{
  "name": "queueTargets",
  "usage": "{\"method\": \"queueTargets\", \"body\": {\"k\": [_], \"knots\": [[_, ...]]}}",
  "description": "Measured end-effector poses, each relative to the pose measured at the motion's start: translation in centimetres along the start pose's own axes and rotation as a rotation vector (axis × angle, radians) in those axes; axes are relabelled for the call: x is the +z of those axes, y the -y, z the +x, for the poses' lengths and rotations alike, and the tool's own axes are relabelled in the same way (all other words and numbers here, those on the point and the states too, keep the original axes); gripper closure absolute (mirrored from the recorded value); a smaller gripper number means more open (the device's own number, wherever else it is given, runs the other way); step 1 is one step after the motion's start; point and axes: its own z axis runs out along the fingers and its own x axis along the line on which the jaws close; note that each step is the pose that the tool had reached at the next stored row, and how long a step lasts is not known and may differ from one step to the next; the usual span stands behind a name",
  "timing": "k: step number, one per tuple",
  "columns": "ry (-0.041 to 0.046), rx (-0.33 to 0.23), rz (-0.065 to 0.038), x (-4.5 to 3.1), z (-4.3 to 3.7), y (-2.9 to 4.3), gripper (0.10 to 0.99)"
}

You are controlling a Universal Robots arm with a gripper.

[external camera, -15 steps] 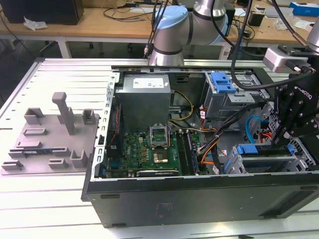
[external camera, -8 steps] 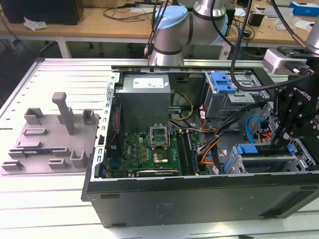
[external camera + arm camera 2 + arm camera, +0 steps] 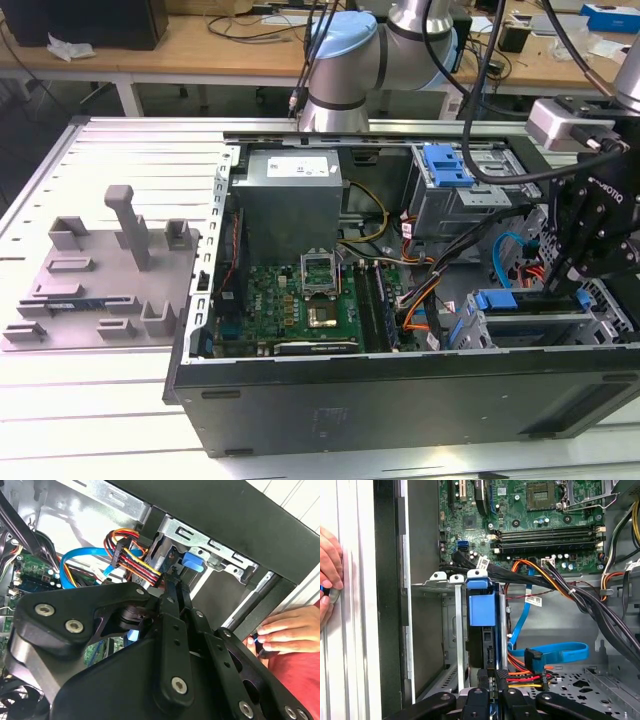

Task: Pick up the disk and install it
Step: 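Insert the first disk wire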

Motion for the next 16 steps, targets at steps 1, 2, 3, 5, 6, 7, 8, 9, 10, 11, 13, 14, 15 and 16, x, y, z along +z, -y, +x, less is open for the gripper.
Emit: {"method": "queueTargets", "body": {"k": [1, 2, 3, 5, 6, 7, 8, 9, 10, 11, 13, 14, 15, 16], "knots": [[0.0008, 0.0, 0.0, -0.07, 0.01, 0.0, 0.922], [0.0002, 0.0, 0.0, -0.31, 0.05, -0.01, 0.922], [0.0005, 0.0, 0.0, -0.35, 0.05, -0.01, 0.922], [0.0001, 0.0, 0.0, -0.38, 0.06, -0.01, 0.922], [0.0002, 0.0, 0.0, -0.38, 0.05, 0.01, 0.922], [0.0001, 0.0, 0.0, -0.38, 0.05, 0.01, 0.922], [0.0002, 0.0, 0.0, -0.38, 0.05, 0.01, 0.922], [0.0002, 0.0, 0.0, -0.37, 0.05, 0.02, 0.922], [0.0001, 0.0, 0.0, -0.38, 0.05, 0.03, 0.922], [0.0001, 0.0, 0.0, -0.38, 0.06, 0.04, 0.922], [0.0002, 0.0, 0.0, -0.37, 0.06, 0.04, 0.922], [0.0002, 0.0, 0.0, -0.38, 0.06, 0.04, 0.922], [0.0002, 0.0, 0.0, -0.37, 0.06, 0.04, 0.922], [0.0002, 0.0, 0.0, -0.37, 0.06, 0.04, 0.922]]}}
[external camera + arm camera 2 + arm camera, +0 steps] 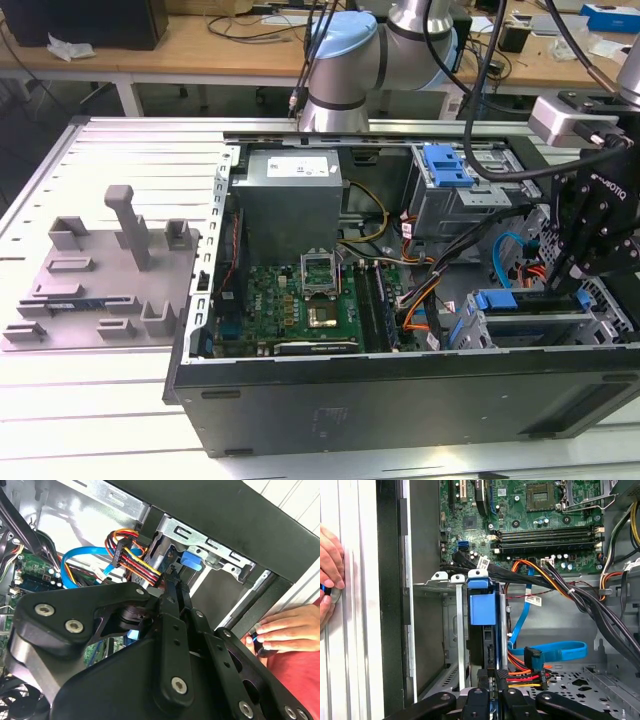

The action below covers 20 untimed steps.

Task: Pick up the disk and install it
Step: 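Insert the first disk wire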

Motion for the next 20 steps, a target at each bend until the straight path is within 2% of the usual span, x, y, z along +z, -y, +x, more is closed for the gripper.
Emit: {"method": "queueTargets", "body": {"k": [7, 20], "knots": [[0.0, 0.0, 0.0, -0.01, -0.22, -0.01, 0.922], [0.0001, 0.0, 0.0, 0.04, -0.02, 0.0, 0.922]]}}
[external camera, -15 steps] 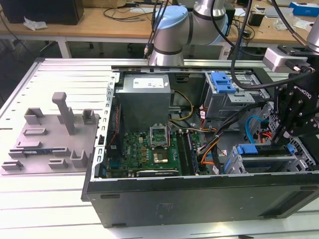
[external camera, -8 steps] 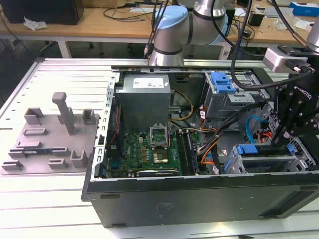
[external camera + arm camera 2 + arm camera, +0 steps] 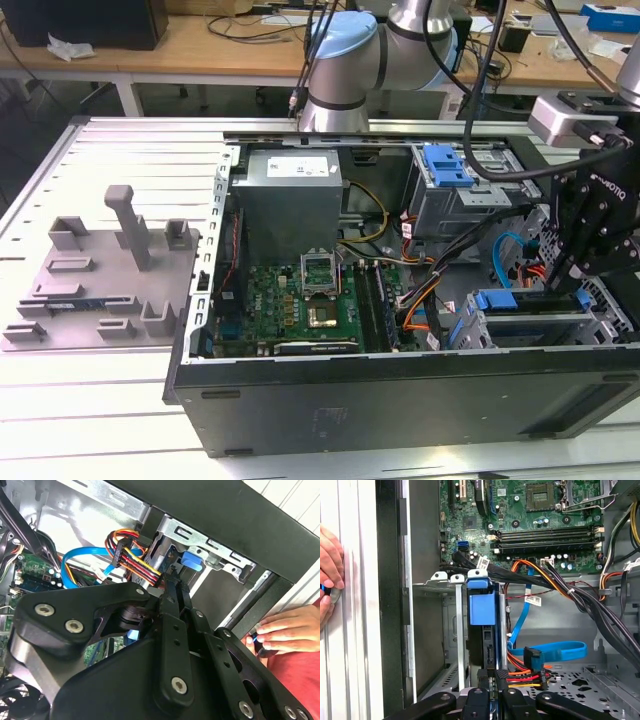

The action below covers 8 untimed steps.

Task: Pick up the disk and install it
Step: 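Insert the first disk wire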

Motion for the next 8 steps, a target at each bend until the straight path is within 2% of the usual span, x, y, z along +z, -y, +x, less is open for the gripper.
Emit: {"method": "queueTargets", "body": {"k": [8], "knots": [[-0.0005, 0.0, 0.0, 0.35, -0.04, 0.01, 0.922]]}}
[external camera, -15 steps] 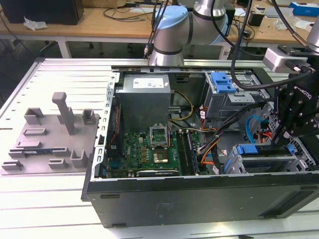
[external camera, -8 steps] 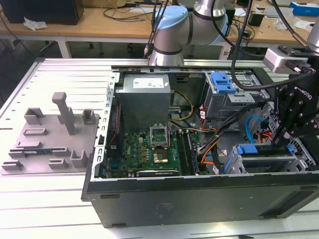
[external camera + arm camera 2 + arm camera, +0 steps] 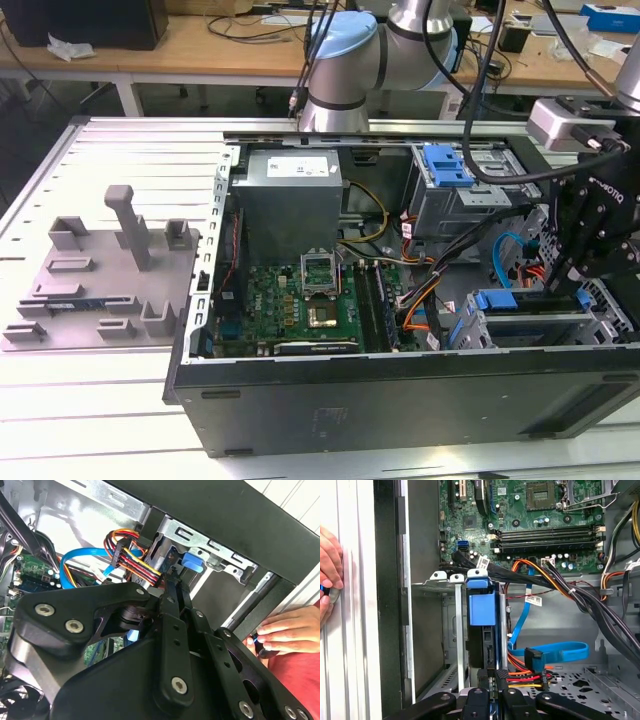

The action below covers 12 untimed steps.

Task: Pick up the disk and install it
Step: 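Insert the first disk wire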

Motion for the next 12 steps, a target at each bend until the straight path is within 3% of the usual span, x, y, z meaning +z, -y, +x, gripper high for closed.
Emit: {"method": "queueTargets", "body": {"k": [12], "knots": [[0.0016, 0.0, 0.0, 0.02, -0.01, 0.0, 0.922]]}}
